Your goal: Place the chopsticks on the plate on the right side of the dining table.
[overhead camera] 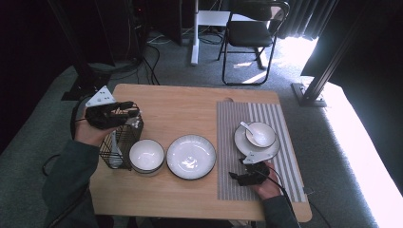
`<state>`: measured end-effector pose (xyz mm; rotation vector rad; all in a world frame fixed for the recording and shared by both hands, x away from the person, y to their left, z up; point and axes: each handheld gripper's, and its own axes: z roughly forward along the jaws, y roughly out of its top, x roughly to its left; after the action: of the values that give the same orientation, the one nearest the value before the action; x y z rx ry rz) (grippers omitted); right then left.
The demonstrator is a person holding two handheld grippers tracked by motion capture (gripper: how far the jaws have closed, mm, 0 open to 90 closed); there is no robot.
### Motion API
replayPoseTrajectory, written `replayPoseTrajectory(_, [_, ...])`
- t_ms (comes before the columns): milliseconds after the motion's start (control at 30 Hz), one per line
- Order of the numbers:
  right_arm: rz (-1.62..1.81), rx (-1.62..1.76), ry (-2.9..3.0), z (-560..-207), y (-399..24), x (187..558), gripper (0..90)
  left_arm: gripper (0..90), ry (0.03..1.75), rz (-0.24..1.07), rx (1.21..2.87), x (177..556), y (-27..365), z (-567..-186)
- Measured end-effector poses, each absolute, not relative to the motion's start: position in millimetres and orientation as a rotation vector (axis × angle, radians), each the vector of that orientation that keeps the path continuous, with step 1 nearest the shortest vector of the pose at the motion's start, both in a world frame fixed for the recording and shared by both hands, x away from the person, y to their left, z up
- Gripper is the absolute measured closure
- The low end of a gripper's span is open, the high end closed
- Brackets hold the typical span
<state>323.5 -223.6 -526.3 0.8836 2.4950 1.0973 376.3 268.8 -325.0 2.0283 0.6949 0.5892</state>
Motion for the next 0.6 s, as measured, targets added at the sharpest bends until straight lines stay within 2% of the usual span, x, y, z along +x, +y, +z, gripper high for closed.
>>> replayPoseTrajectory(600, [1.097,0.882,2.496,-526.3,-223.7,323.6,25.2,60.6,0.694,0.593,2.057,386.0,264.2,-328.4])
